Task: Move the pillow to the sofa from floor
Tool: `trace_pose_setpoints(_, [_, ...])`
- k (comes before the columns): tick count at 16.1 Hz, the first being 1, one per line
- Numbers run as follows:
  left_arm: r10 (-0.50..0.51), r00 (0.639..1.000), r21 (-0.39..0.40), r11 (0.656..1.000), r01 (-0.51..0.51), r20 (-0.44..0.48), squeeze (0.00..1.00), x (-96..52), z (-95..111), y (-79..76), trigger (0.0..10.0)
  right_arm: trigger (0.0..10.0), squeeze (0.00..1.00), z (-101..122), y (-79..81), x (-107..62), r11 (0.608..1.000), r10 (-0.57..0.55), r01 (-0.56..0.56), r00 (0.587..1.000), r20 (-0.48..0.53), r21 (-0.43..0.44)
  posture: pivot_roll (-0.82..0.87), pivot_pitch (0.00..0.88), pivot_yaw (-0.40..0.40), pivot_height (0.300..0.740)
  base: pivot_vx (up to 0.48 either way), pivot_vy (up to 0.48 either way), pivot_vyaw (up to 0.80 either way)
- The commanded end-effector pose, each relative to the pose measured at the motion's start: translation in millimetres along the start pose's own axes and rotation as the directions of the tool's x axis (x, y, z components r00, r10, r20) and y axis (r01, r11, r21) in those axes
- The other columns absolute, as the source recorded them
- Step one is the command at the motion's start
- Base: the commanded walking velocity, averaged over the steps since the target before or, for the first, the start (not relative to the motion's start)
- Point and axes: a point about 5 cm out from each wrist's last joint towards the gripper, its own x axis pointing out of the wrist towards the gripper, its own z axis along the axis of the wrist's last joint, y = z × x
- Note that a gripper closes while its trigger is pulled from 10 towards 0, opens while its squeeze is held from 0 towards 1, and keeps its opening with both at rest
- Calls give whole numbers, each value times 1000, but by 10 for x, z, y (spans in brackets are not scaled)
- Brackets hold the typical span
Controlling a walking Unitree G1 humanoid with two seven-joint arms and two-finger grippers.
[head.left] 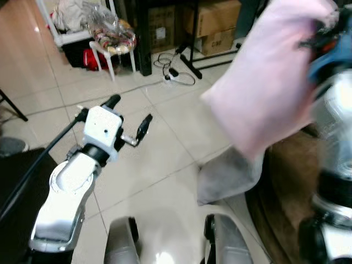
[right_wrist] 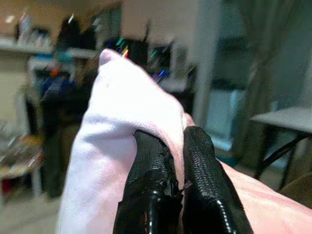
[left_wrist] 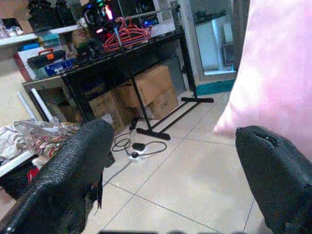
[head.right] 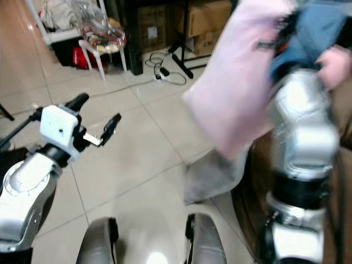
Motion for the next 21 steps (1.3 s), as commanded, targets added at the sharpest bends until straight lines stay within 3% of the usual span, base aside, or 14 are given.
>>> trace_pose_setpoints(1, [17,999,10,1000,-17,-38,0,-11,-66,13,10000,10000,0,8,108,-78,999,35,-35,999,18,-11,2,0,-48,663,0,0,0])
trace_pose_setpoints(3, [36,998,2,999,-36,-44,0,-42,-84,37,10000,10000,0,-217,259,-235,997,75,-74,996,-42,24,2,0,-48,683,0,0,0])
trace_pose_setpoints(7, [42,998,-6,999,-42,-43,0,-34,-90,15,10000,10000,0,-372,319,-339,994,86,-81,992,-89,68,3,0,-47,718,0,0,0])
trace_pose_setpoints(9, [39,998,-9,999,-39,-43,0,-8,-102,0,10000,10000,0,-402,314,-360,995,81,-74,992,-99,73,-5,0,-42,738,0,0,0])
trace_pose_setpoints(14, [53,995,2,999,-53,-80,0,-46,-213,31,10000,10000,0,-503,254,-416,997,53,-45,989,-135,62,-8,0,-41,740,0,0,0])
trace_pose_setpoints(21, [55,992,16,998,-53,-115,0,-92,-309,27,10000,10000,0,-781,255,-570,997,48,-28,964,-263,77,-17,0,-32,740,0,0,-113])
